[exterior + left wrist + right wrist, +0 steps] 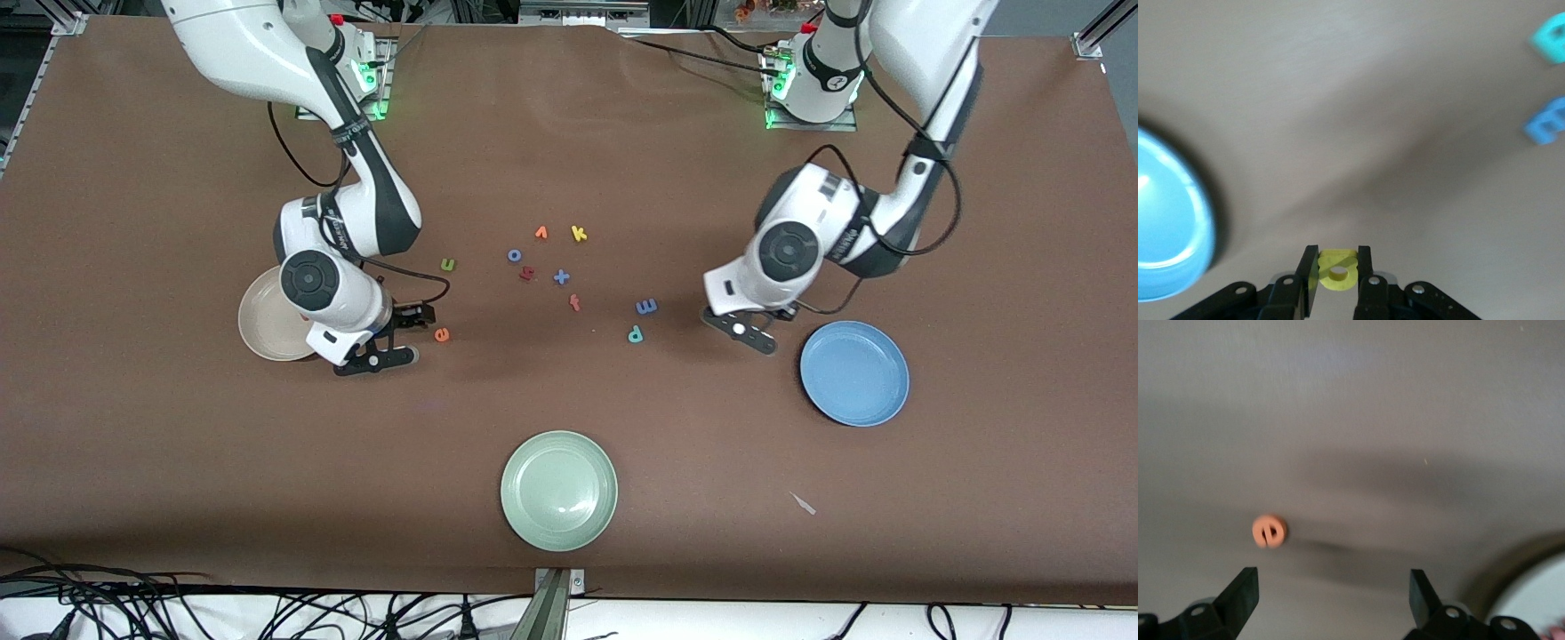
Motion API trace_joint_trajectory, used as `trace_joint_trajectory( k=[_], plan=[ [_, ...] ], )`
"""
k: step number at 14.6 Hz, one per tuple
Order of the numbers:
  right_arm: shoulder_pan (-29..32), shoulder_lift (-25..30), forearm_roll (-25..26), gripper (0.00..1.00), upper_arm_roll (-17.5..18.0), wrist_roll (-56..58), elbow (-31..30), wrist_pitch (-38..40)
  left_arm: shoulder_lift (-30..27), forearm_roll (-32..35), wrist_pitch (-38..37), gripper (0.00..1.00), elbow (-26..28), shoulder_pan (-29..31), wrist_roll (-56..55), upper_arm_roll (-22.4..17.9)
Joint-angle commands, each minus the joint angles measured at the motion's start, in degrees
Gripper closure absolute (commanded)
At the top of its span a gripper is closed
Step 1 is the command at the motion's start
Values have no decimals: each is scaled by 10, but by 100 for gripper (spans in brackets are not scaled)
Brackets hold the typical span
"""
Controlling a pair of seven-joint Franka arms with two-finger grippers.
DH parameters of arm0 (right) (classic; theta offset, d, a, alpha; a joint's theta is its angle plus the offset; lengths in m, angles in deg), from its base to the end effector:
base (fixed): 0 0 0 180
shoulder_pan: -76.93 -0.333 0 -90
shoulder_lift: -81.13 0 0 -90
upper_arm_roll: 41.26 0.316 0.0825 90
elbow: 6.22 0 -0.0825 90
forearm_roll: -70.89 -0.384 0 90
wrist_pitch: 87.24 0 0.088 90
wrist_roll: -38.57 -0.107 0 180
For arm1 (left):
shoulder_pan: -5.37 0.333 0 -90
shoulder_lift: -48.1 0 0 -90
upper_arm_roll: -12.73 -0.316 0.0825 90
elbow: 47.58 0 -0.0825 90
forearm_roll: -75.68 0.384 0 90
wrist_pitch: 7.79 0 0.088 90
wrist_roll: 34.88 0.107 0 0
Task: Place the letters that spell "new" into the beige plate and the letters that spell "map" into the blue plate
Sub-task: 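Carry the yellow d to the blue plate while the right gripper reaches e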
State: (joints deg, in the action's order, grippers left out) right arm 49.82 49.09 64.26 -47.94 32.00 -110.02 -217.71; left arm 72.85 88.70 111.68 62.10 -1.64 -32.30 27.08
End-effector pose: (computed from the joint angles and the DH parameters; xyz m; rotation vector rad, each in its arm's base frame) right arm 0.5993 0.2313 0.2264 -3.1251 -0.2784 0.1428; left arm 0.5632 -0.2024 0.2567 -2.8965 0.8092 0.3406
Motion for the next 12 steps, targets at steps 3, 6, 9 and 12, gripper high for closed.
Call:
trace_joint_trajectory(
  k=[3, 6, 9, 12],
  plan=[
    [-41, -40, -11, 0, -2, -74, 18, -46, 4, 99, 22, 94, -6, 59, 36, 4],
    [-53, -55, -12, 0, -2, -75, 18, -66, 31, 150, 81, 87, -9, 104, 38, 4],
    [-54, -64, -12, 1, -2, -75, 17, -83, 44, 159, 91, 20, -9, 120, 38, 6],
    [-55, -65, -12, 23, -1, -73, 16, -84, 38, 147, 73, 1, -22, 113, 32, 18]
  ],
)
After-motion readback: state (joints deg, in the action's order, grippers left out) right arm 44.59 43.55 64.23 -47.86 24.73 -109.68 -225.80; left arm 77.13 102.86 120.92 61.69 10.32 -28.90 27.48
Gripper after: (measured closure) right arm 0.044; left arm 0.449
